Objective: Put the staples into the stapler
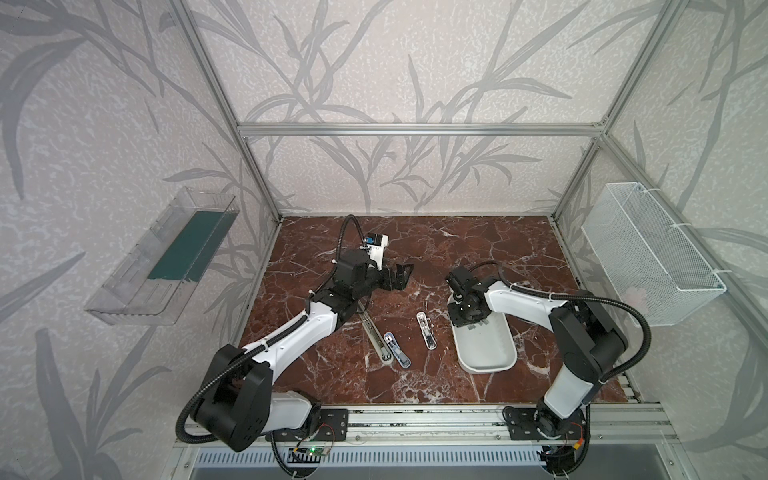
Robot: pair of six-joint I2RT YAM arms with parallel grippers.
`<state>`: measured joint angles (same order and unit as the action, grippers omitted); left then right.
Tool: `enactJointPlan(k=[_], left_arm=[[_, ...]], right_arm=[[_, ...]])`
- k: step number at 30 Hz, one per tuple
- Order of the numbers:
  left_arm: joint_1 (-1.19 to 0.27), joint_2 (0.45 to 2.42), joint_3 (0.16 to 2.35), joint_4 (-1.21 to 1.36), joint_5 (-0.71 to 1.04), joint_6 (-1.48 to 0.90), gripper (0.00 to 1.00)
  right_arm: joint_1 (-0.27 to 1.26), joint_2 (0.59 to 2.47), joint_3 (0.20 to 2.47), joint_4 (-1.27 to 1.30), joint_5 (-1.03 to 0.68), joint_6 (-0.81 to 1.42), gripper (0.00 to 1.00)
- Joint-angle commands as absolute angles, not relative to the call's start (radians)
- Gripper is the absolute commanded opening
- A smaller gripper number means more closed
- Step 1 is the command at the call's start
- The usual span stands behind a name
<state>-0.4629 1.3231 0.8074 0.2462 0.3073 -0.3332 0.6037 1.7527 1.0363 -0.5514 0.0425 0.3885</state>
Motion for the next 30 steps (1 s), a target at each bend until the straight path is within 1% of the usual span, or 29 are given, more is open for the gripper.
enactJointPlan(k=[1,6,17,20,22,24,27,30], left_arm=[[-0.467,1.277,0.797,0.245,0.298,-0.307,0.99],[-0.466,1.268,0.789,0.243,0.293,-0.307,0.99],[-0.466,1.254,0.778,0.241,0.275,-0.308,0.99],[-0.466,1.231,0.752,0.260,0.186,-0.337,0.99],[-0.465,1.204,0.734,0.254,0.128,-0.376,0.99],[-0.459,1.184,0.746,0.194,0.127,-0.389,0.99],[-0.459,1.169,0.759,0.119,0.172,-0.393,0.99],[-0.457,1.163,0.739,0.091,0.161,-0.420,0.99]], right_arm=[[0.606,1.780,1.060,-0.568,0.064,0.380,0.30],[0.610,1.798,1.064,-0.572,0.076,0.380,0.24],[0.618,1.770,1.052,-0.585,0.098,0.403,0.15],[0.619,1.712,1.054,-0.601,0.132,0.404,0.14],[0.620,1.633,1.066,-0.627,0.171,0.390,0.14],[0.620,1.560,1.071,-0.634,0.192,0.378,0.14],[0.634,1.439,1.067,-0.629,0.219,0.364,0.14],[0.687,1.322,1.033,-0.576,0.245,0.364,0.14]])
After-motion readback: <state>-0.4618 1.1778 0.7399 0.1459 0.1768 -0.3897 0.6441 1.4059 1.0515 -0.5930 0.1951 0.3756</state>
